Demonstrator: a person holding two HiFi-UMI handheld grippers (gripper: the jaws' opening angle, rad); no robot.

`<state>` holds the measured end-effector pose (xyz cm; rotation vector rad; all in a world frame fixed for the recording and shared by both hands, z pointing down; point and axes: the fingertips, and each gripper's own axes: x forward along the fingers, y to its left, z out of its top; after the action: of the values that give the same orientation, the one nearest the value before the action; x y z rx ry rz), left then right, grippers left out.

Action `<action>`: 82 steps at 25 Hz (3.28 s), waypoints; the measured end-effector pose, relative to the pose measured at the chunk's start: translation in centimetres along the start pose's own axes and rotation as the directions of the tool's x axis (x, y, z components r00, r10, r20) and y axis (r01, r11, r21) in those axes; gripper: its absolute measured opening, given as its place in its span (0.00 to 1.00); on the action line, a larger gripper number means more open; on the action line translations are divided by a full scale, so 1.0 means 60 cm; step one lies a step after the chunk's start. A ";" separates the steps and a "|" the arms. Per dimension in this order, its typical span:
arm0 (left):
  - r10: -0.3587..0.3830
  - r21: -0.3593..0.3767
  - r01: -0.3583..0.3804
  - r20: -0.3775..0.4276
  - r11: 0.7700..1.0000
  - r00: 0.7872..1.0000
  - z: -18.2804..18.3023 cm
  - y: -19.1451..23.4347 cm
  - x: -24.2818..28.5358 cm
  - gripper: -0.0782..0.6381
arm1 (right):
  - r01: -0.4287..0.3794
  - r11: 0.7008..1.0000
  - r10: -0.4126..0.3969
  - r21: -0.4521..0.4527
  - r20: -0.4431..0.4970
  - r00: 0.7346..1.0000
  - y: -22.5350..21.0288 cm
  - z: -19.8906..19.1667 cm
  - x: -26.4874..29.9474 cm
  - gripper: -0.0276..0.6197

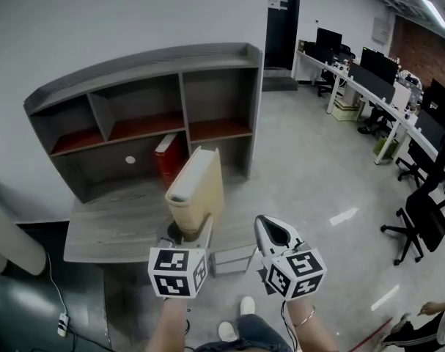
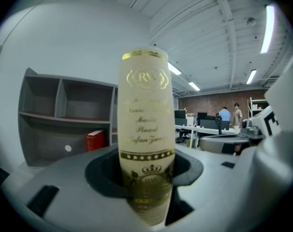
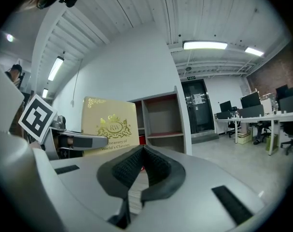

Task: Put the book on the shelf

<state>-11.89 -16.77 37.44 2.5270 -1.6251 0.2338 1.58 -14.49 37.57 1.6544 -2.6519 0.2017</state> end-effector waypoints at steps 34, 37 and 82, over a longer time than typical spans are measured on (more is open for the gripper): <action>0.030 0.027 -0.031 0.036 0.999 0.999 0.153 0.089 0.384 0.42 | -0.020 0.999 0.019 -0.049 -0.023 1.000 -0.206 0.074 0.302 0.06; 0.038 0.032 -0.039 0.042 0.999 0.998 0.170 0.094 0.404 0.42 | -0.026 0.998 0.025 -0.051 -0.019 0.999 -0.219 0.084 0.318 0.06; 0.077 0.049 -0.082 0.104 0.995 0.992 0.212 0.144 0.635 0.42 | -0.050 0.999 0.047 -0.018 -0.130 0.990 -0.324 0.022 0.455 0.06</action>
<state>-3.42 -56.71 32.73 2.5551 -1.7822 0.1604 6.99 -47.44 40.37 1.5164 -2.5910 0.2709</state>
